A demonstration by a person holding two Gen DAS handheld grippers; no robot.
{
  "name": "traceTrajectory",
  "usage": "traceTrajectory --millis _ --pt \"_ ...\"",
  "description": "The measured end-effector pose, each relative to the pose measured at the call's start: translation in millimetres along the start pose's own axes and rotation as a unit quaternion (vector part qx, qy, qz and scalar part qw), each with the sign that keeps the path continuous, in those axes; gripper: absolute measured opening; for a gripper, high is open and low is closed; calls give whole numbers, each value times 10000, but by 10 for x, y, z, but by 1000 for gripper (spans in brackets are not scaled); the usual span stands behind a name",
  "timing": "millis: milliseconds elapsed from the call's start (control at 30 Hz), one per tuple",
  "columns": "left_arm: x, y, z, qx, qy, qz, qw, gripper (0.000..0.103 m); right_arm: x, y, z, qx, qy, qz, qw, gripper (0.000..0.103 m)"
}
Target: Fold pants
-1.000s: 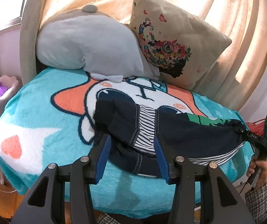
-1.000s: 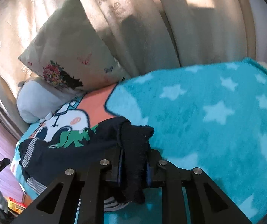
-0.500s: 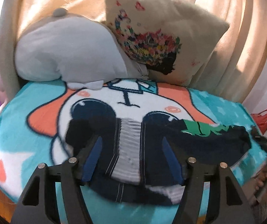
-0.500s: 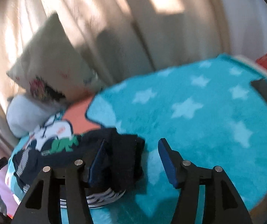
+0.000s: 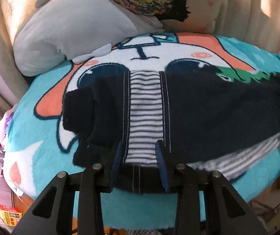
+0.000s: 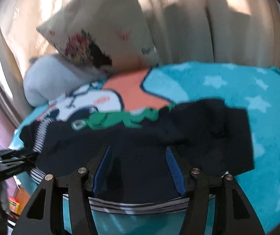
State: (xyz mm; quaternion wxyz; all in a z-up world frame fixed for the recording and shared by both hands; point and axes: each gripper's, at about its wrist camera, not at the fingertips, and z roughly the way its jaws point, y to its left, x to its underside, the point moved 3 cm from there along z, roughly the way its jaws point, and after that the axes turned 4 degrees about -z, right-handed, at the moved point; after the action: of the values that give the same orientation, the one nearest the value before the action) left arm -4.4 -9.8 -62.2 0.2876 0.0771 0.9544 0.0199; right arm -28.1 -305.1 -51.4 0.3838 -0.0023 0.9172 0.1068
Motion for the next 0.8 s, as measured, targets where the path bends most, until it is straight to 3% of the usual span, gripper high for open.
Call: traceTrajectory --millis 200,267,367,533,800 --pt "9 131 -257 967 -105 -211 9950 34 142 -111 -65 -243 164 293 9991 62" --pt "-76 106 -449 1244 -380 -204 9913 35 144 -175 -224 -428 -63 398 9983 63" --pt "-227 -50 -655 1007 -917 49 9907 50 136 -345 -521 -402 -615 679 9950 65" --pt "-321 -361 -740 282 -1406 367 9890 52 149 -591 -710 -230 -955 1063 9895 69" --pt "-355 -514 -534 -70 -1160 522 9919 52 206 -728 -679 -35 -952 1106 9893 72"
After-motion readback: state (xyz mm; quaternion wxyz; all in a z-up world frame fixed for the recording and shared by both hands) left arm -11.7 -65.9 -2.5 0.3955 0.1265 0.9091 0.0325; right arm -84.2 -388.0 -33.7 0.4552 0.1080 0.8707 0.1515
